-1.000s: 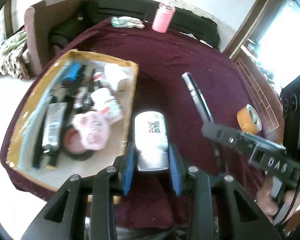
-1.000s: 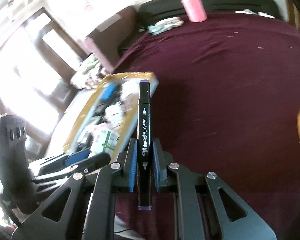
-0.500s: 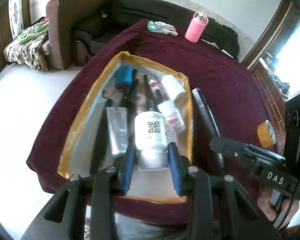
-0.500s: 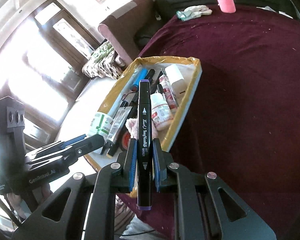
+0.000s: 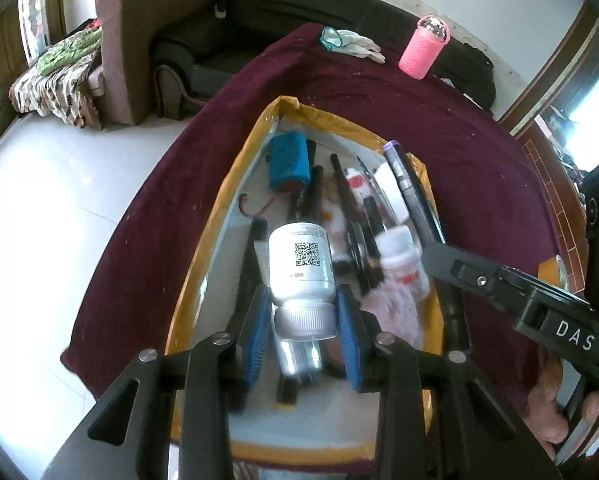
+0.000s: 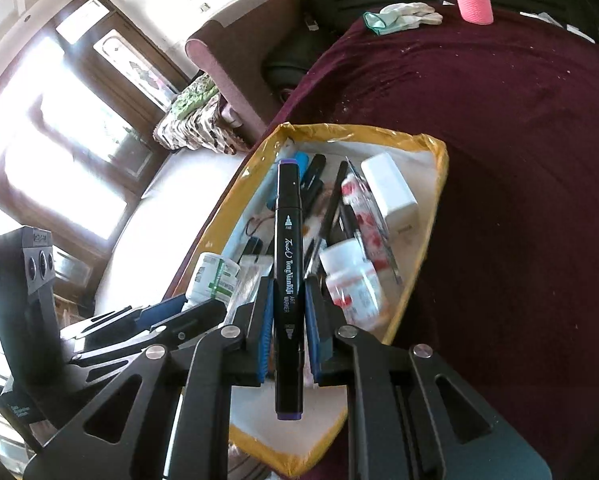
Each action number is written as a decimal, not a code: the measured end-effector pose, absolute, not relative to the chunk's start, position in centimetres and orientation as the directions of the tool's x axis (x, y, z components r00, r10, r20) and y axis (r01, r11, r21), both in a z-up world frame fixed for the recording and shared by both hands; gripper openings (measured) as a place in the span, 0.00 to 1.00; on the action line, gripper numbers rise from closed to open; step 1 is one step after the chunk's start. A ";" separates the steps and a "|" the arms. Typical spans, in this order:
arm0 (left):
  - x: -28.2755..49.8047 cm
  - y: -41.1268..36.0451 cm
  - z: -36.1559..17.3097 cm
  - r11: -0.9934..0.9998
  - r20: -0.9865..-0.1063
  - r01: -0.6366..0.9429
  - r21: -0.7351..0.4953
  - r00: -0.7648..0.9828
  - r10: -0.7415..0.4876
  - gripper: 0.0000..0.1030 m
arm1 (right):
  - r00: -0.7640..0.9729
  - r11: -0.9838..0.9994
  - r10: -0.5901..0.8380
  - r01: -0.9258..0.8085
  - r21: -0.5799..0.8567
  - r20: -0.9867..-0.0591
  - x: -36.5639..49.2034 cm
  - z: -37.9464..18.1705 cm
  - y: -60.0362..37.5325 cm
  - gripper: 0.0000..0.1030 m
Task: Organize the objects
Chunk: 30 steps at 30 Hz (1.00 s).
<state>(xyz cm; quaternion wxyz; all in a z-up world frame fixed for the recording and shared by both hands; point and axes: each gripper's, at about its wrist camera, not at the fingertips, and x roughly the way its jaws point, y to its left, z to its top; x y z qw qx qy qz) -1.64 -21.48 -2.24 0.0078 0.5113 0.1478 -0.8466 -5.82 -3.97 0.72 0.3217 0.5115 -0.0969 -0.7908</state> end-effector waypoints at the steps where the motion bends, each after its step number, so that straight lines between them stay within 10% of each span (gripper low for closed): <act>1: -2.2 -21.7 -2.4 -0.957 -0.871 0.164 -0.241 -0.472 0.138 0.27 | -0.268 -0.774 -0.608 0.407 0.484 -0.747 -6.1 0.6 -4.2 0.12; 30: -6.7 -23.2 -4.2 -0.965 -0.897 0.121 -0.231 -0.411 0.164 0.28 | -0.221 -0.819 -0.562 0.288 0.497 -0.797 -13.3 -3.6 -8.6 0.12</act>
